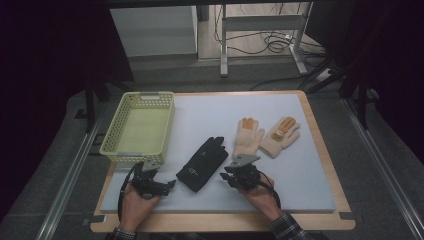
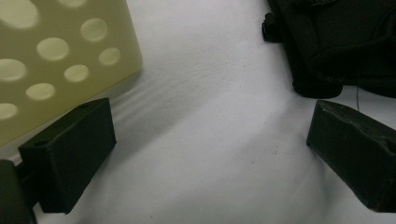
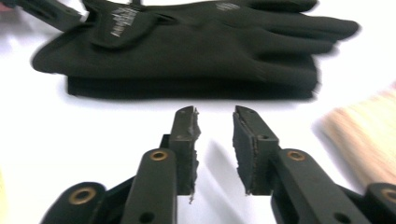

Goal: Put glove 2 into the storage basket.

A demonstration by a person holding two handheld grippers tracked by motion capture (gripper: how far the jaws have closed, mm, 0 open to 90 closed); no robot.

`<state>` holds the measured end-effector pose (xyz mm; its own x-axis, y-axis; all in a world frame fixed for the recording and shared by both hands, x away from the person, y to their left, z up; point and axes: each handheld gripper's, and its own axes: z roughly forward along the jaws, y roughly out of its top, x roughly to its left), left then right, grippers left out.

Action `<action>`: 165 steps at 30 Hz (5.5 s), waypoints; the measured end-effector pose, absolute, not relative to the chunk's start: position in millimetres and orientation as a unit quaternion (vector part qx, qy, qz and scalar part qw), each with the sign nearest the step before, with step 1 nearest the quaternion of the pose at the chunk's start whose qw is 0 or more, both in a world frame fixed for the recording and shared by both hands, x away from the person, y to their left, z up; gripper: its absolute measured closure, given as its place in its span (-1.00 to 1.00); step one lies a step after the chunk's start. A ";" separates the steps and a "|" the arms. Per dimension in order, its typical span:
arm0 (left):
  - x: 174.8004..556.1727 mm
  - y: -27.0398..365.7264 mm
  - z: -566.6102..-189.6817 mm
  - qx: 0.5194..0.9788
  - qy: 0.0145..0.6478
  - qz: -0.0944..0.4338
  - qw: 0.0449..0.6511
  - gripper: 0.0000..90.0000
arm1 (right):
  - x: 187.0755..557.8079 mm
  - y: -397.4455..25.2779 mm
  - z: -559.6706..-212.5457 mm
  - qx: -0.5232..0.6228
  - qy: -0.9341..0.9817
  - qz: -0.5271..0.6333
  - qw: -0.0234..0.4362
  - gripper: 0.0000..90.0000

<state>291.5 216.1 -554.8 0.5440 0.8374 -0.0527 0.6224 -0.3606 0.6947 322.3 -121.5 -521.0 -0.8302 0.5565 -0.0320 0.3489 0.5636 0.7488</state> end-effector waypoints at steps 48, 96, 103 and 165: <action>286.1 211.0 -537.9 0.819 0.425 0.120 0.366 -0.97 | 330.4 -243.8 -532.5 0.394 0.826 0.352 0.198 -0.45; 343.8 98.1 -526.9 0.871 0.405 0.094 0.261 -0.66 | 330.3 -243.8 -532.7 0.394 0.826 0.352 0.198 -0.46; 350.8 114.0 -522.3 0.862 0.419 0.093 0.271 0.20 | 330.3 -243.8 -532.7 0.394 0.826 0.351 0.198 -0.46; 437.3 307.3 -457.0 0.732 0.628 0.177 0.198 0.34 | 330.5 -243.9 -532.9 0.393 0.826 0.353 0.198 -0.46</action>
